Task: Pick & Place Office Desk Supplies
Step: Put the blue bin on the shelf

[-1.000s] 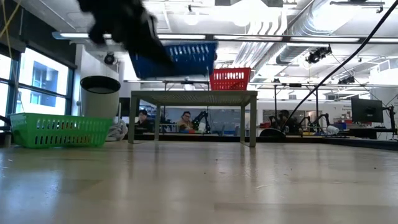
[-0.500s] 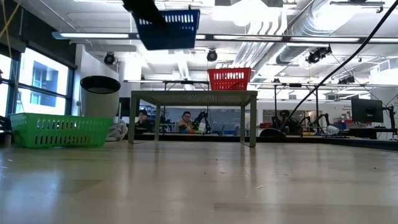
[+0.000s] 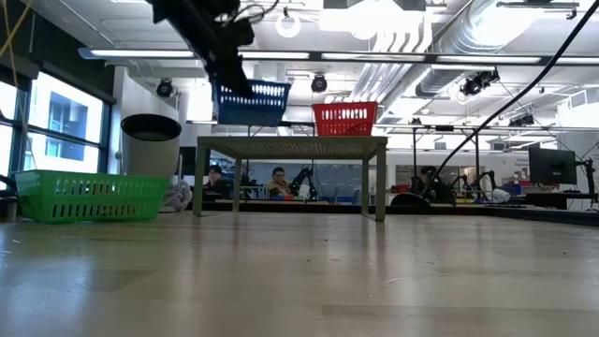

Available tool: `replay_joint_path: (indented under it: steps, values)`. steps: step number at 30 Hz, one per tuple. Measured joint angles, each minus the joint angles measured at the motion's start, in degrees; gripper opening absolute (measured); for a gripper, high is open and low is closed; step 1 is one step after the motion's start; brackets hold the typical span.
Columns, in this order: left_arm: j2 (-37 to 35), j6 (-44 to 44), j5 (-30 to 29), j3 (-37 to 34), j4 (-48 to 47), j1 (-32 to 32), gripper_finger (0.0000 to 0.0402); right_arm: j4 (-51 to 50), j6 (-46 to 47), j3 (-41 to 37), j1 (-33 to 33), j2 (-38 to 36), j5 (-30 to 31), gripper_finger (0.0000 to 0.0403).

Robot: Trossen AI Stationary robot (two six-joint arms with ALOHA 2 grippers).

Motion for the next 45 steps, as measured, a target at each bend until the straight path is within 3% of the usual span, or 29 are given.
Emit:
replay_joint_path:
  steps: [7, 13, 18, 27, 35, 45]
  values:
    - [2.45, -15.30, -5.95, 0.00, 3.11, 0.56, 0.0000, 0.43, -0.15, 0.00, -0.30, 0.00, 0.15, 0.0149]
    - [3.16, -25.68, -17.66, -0.03, 4.67, -4.57, 0.0000, 0.87, 1.19, 0.00, -0.26, 0.00, 0.17, 0.0149]
    - [3.87, -32.15, -23.24, -0.02, 7.78, -9.06, 0.0000, 0.87, 1.25, 0.00, -0.23, 0.00, 0.19, 0.0149]
    - [8.59, -36.84, -23.58, 0.00, 12.94, -11.18, 0.0000, 1.46, 0.81, 0.02, -0.21, 0.00, -0.03, 0.0149]
    - [11.10, -35.76, -22.31, 0.01, 15.70, -11.26, 0.0002, 1.89, -0.74, 0.02, -0.08, 0.00, -0.05, 0.0149]
    - [11.12, -35.72, -22.32, 0.02, 16.05, -12.08, 0.0044, 1.90, -2.21, 0.02, -0.08, 0.00, -0.05, 0.0149]
